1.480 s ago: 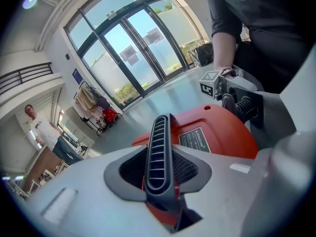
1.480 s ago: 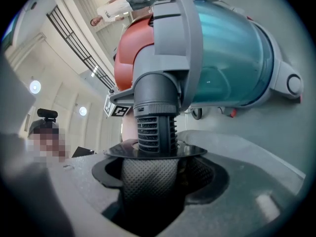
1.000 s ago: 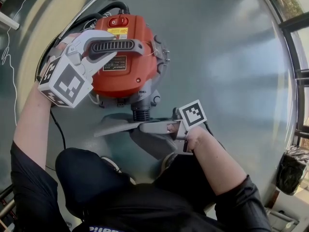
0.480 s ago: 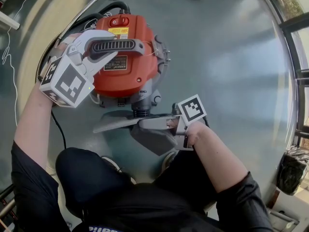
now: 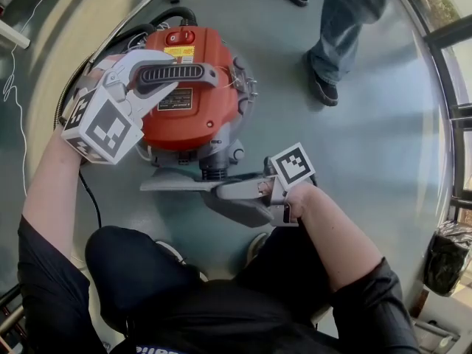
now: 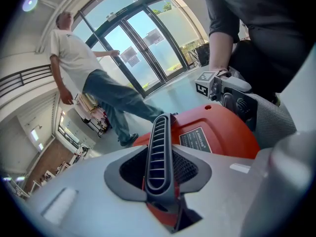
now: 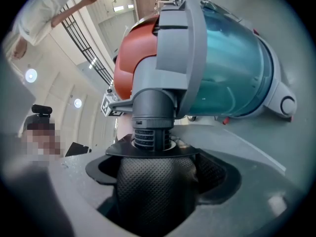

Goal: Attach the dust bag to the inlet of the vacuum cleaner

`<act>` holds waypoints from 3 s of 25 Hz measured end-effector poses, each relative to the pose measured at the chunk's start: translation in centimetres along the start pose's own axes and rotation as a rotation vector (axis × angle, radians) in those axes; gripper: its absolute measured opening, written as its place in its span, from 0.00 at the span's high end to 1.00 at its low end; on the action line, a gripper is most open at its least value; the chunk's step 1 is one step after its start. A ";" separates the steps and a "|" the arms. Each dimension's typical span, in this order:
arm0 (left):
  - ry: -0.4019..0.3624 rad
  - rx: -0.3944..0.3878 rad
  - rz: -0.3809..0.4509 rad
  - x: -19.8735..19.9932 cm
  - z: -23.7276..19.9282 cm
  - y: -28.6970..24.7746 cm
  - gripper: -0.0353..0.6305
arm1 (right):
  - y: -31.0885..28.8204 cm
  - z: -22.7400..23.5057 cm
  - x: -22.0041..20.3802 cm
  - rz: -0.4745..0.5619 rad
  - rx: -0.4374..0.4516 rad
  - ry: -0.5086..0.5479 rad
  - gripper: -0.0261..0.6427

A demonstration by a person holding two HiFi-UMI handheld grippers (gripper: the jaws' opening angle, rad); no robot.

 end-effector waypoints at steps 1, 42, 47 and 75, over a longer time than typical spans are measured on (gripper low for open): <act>0.000 -0.001 0.001 0.0 0.0 0.0 0.76 | 0.1 0.0 0.0 -0.003 -0.001 0.000 0.33; 0.036 0.117 0.022 3.0 -1.2 6.4 0.72 | 5.6 -8.9 1.0 0.140 -0.100 0.253 0.33; 0.265 0.131 0.130 5.0 1.3 9.7 0.76 | 6.3 -10.2 1.2 0.181 -0.099 0.292 0.33; 0.852 0.037 0.081 14.2 3.0 17.8 0.77 | -0.5 -22.0 0.4 0.258 -0.218 0.424 0.40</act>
Point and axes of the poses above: the fingertips, and each gripper's own axes: y backward along the fingers, z to its right, x out of its top, the point moved 6 cm from there along y, backward along the fingers, and after that the axes turned 7 degrees about x, right-handed, at the moved point
